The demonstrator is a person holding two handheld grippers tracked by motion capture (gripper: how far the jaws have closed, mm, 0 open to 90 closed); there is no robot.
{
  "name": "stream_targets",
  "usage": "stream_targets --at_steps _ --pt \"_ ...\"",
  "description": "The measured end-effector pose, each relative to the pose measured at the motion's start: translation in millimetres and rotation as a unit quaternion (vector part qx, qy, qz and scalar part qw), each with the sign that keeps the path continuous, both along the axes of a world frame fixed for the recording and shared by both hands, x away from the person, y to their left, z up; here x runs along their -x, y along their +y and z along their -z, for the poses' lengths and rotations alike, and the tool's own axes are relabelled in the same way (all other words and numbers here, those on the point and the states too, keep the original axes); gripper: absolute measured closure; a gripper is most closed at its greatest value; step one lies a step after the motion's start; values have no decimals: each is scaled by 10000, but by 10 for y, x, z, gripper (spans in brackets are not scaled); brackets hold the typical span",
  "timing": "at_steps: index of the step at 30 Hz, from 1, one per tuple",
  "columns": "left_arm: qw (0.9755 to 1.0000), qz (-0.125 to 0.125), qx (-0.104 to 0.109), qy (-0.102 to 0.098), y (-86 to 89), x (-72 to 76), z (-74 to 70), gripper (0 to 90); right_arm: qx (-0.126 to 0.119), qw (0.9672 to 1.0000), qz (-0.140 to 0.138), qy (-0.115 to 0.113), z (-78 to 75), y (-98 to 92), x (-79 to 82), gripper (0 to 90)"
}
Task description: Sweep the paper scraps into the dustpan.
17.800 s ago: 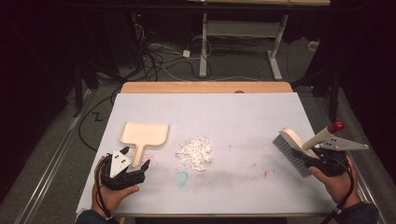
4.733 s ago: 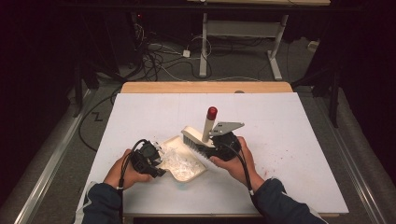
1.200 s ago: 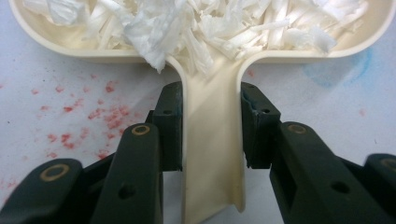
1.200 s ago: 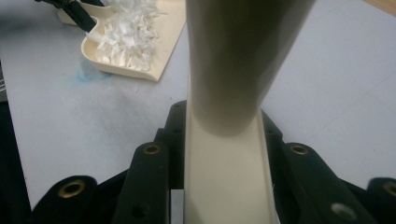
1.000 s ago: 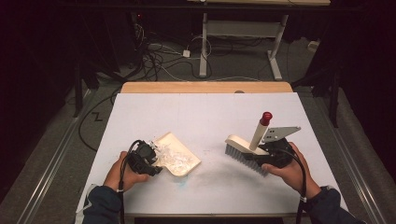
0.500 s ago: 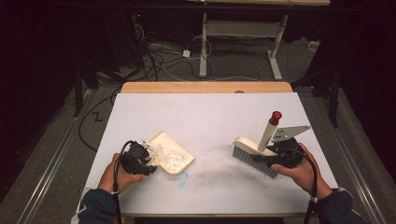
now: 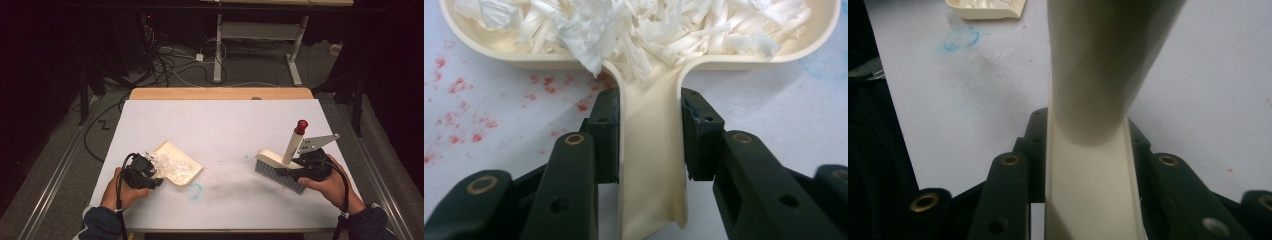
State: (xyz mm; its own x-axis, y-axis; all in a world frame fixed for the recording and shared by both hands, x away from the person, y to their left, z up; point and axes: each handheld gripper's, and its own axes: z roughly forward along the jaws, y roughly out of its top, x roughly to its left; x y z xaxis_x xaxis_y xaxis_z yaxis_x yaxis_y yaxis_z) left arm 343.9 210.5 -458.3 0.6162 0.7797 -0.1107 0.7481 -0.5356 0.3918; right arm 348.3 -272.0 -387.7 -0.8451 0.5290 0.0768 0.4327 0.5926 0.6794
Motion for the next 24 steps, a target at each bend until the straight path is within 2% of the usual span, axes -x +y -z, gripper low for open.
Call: stream_targets --at_steps 3,6,10,17,20,22,24 --pt "10000 -91 26 -25 23 -15 15 628 -19 10000 -40 60 -13 -13 16 677" --pt "9996 -256 46 -62 55 -33 23 628 8 10000 -53 24 -18 -37 19 677" --pt "9987 -477 114 -110 95 -46 38 627 -1 10000 -31 -17 -25 -71 17 677" --pt "9969 -757 148 -179 144 -54 48 627 55 10000 8 45 -18 -124 10 677" --pt "9950 -955 184 -229 169 -60 58 626 53 10000 -13 66 -25 -158 12 677" --pt "9929 -1137 191 -287 183 -60 63 626 55 9999 -23 113 -31 -185 14 677" --pt "9919 -1220 222 -268 211 -61 65 625 50 9999 -54 144 -31 -207 18 677"
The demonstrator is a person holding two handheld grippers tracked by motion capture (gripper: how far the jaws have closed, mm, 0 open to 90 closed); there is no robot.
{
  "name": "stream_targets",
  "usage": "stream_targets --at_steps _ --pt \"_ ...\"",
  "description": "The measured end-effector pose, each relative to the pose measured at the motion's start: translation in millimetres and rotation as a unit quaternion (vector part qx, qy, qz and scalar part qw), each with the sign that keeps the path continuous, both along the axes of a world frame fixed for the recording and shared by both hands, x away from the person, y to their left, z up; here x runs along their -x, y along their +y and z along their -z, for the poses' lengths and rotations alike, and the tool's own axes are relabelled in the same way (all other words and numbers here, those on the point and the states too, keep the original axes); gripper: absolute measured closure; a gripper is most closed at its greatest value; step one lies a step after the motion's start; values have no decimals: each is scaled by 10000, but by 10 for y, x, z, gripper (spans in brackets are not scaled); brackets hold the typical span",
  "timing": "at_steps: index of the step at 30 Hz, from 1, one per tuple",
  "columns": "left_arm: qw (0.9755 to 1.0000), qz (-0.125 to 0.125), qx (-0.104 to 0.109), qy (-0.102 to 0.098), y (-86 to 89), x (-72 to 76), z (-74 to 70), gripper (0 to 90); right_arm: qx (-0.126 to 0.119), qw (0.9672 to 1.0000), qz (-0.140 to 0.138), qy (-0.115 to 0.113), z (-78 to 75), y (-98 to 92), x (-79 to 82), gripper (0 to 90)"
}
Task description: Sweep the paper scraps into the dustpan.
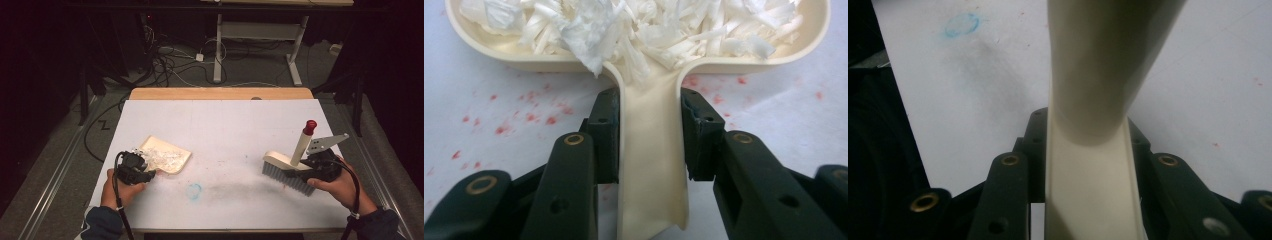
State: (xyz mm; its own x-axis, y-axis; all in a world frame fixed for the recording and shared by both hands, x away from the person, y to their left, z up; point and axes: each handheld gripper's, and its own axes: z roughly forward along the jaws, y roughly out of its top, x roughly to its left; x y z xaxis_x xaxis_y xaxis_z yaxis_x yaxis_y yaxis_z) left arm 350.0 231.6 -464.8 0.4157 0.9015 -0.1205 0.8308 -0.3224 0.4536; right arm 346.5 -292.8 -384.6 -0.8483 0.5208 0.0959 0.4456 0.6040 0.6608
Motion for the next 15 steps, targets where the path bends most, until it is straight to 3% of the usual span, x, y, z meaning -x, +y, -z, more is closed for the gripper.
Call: stream_targets --at_steps 8,15 --pt "9984 -549 76 -139 90 -16 24 624 96 9995 -201 204 35 -37 -6 677" --pt "9976 -663 139 -167 107 -29 29 621 145 9992 -262 272 46 -35 -2 677"
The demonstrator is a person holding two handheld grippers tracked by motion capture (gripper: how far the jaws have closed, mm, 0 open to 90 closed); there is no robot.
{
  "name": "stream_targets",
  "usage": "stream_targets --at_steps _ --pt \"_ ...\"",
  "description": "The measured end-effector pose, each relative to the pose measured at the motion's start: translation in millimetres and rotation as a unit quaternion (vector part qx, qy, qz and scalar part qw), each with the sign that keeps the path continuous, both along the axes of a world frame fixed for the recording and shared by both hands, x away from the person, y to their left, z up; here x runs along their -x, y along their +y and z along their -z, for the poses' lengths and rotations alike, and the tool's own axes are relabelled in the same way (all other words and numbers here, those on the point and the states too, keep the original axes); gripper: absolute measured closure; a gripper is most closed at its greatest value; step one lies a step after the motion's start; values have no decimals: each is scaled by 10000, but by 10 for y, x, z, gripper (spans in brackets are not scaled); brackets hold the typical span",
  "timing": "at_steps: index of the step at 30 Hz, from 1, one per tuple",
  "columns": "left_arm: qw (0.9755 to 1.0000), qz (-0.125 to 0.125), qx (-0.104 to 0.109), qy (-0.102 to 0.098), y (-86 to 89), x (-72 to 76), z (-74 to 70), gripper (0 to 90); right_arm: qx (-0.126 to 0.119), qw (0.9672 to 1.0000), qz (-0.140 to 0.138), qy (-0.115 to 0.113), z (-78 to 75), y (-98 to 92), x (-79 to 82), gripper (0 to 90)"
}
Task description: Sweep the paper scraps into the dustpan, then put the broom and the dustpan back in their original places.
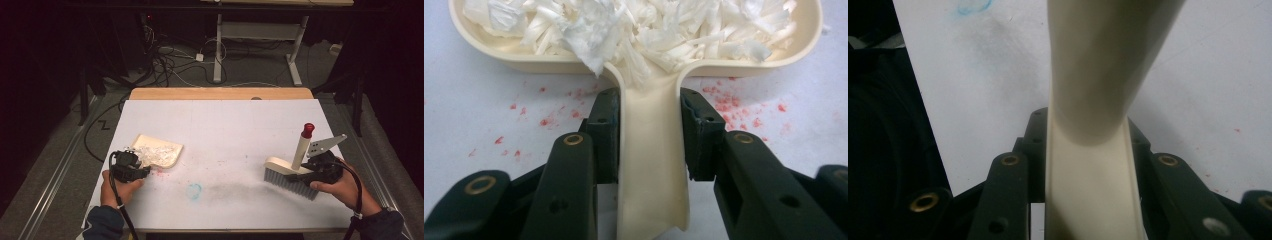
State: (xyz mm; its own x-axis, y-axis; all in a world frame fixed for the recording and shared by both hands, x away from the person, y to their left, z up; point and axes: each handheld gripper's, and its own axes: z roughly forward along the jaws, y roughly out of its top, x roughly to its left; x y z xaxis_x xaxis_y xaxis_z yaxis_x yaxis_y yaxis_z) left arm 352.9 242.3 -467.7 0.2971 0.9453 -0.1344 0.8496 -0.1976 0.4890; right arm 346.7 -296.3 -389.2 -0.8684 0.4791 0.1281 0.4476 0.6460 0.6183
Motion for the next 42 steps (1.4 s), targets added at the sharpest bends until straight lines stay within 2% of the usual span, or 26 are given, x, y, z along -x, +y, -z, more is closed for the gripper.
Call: stream_targets --at_steps 4,7,10,12,15,18,23,25,28,32,35,39,40,42 --pt "9999 -151 47 -34 -21 8 -17 609 39 10000 -3 13 7 -8 5 677" --pt "9995 -189 253 -61 -37 27 -26 605 44 10000 -3 29 7 -25 9 677" --pt "9988 -382 278 -112 -54 42 -47 569 68 10000 21 53 3 -45 5 677" --pt "9984 -412 374 -115 -60 44 -46 570 71 10000 36 57 1 -54 -4 677" --pt "9982 -422 404 -100 -89 64 -25 546 120 9999 29 88 -11 -62 -26 677" --pt "9986 -327 416 -96 -139 106 -27 526 145 9999 29 79 -18 -68 -70 677" --pt "9991 -96 399 -75 -212 163 -43 524 252 9994 -24 250 -6 -50 -203 676" --pt "9992 -39 382 -92 -226 175 -50 523 338 9986 -76 387 2 -30 -270 676" --pt "9993 55 341 -117 -255 197 -58 510 420 9982 -81 430 10 -4 -384 675" --pt "9993 145 226 -256 -249 214 -83 453 604 9969 -32 503 49 23 -567 671" --pt "9987 212 189 -421 -242 227 -128 430 612 9968 1 523 67 21 -687 654" --pt "9969 446 76 -639 -272 235 -178 391 634 9967 79 505 52 -17 -839 609" --pt "9963 504 29 -699 -282 235 -188 381 666 9969 119 404 48 -25 -876 592" --pt "9946 613 -31 -834 -295 238 -212 362 752 9963 198 361 51 -41 -947 569"
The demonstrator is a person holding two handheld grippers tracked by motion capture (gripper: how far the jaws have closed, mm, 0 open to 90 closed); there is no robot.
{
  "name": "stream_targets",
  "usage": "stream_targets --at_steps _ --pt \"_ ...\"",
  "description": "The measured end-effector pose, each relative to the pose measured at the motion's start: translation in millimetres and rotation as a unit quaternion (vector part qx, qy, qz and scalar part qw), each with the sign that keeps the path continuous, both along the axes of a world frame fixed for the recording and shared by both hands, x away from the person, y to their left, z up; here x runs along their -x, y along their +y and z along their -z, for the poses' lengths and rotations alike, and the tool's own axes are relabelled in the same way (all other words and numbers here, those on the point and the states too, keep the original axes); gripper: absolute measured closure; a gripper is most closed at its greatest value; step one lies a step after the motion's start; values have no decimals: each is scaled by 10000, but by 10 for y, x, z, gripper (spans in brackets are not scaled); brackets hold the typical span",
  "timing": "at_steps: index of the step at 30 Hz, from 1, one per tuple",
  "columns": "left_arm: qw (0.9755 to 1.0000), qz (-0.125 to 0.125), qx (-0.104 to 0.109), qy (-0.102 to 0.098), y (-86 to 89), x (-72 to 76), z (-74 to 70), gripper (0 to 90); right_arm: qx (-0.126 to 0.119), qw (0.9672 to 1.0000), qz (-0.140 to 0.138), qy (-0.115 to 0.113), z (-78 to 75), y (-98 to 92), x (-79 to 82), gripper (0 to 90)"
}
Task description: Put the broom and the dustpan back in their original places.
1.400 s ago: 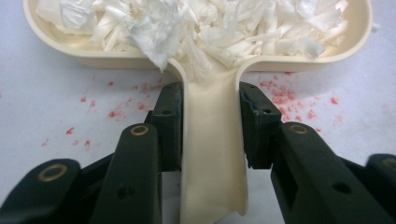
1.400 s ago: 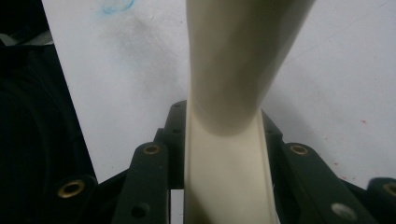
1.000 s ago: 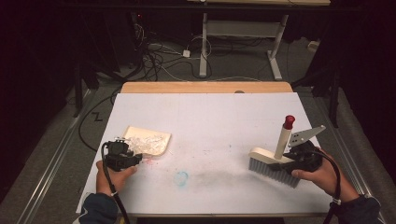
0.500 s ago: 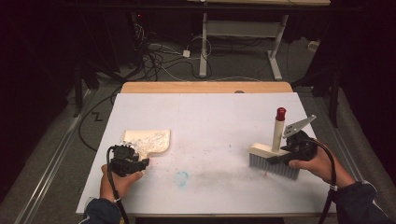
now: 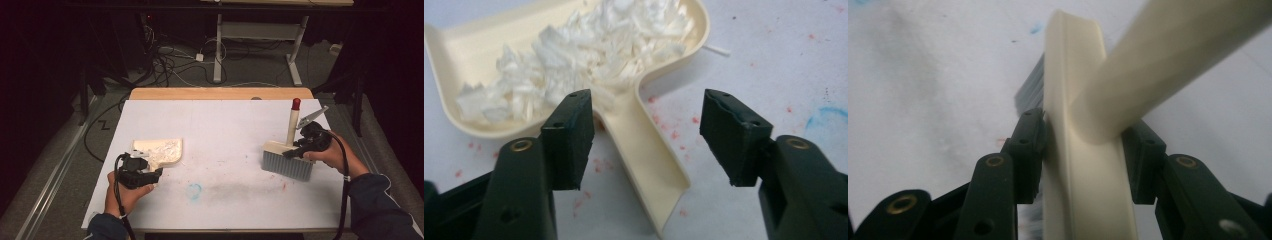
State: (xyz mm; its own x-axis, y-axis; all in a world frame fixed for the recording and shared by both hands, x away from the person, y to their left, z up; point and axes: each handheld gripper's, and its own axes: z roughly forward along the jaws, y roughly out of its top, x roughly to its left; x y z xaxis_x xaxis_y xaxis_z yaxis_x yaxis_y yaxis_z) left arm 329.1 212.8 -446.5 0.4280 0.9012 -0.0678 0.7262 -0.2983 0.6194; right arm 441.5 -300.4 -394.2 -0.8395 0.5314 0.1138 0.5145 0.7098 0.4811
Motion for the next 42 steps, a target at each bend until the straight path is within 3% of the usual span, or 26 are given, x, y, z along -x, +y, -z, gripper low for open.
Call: stream_targets --at_steps 4,11,13,15,16,18,19,21,22,24,26,28,29,30,32,35,36,38,42 --pt "9998 110 -21 -137 -20 -7 -26 362 523 9984 -13 -212 55 24 -113 511" --pt "9984 420 -130 -365 -82 -39 -26 344 763 9963 -196 -333 172 116 -217 441" --pt "9974 470 -196 -511 -97 -42 -39 319 949 9944 -146 -446 205 154 -233 400" --pt "9966 428 -231 -658 -113 -39 -52 266 1129 9909 27 -731 226 175 -239 373" --pt "9961 423 -222 -747 -118 -33 -59 252 1048 9899 132 -941 225 162 -237 376" --pt "9944 455 -189 -935 -120 -16 -71 215 888 9892 400 -1098 201 138 -205 342" --pt "9933 488 -169 -1036 -121 -3 -79 206 794 9871 535 -1284 184 120 -186 323" --pt "9912 564 -206 -1181 -130 19 -89 199 342 9861 629 -1497 146 74 -96 347" --pt "9898 616 -211 -1268 -136 33 -93 194 131 9837 672 -1663 134 56 -27 328" --pt "9875 704 -201 -1399 -143 55 -101 190 -57 9786 737 -1920 124 39 86 329" --pt "9839 807 -261 -1574 -159 87 -109 190 -381 9704 867 -2221 111 3 239 316" --pt "9808 875 -273 -1720 -171 117 -117 190 -658 9650 977 -2343 110 -29 354 312" --pt "9791 912 -265 -1798 -174 132 -121 190 -726 9597 1062 -2500 112 -42 432 305" --pt "9774 923 -266 -1884 -175 146 -123 190 -735 9565 1156 -2577 115 -50 493 302" --pt "9745 1008 -262 -1989 -180 169 -124 190 -806 9508 1232 -2726 115 -77 587 305" --pt "9703 1089 -258 -2145 -190 207 -106 185 -1115 9434 1393 -2796 125 -128 739 294" --pt "9673 1144 -325 -2240 -187 211 -101 184 -1110 9403 1440 -2879 133 -137 802 292" --pt "9650 1202 -375 -2299 -183 237 -76 184 -1178 9384 1451 -2906 149 -152 882 276" --pt "9644 1222 -348 -2319 -164 285 -14 184 -1183 9312 1574 -3066 203 -169 1057 258"
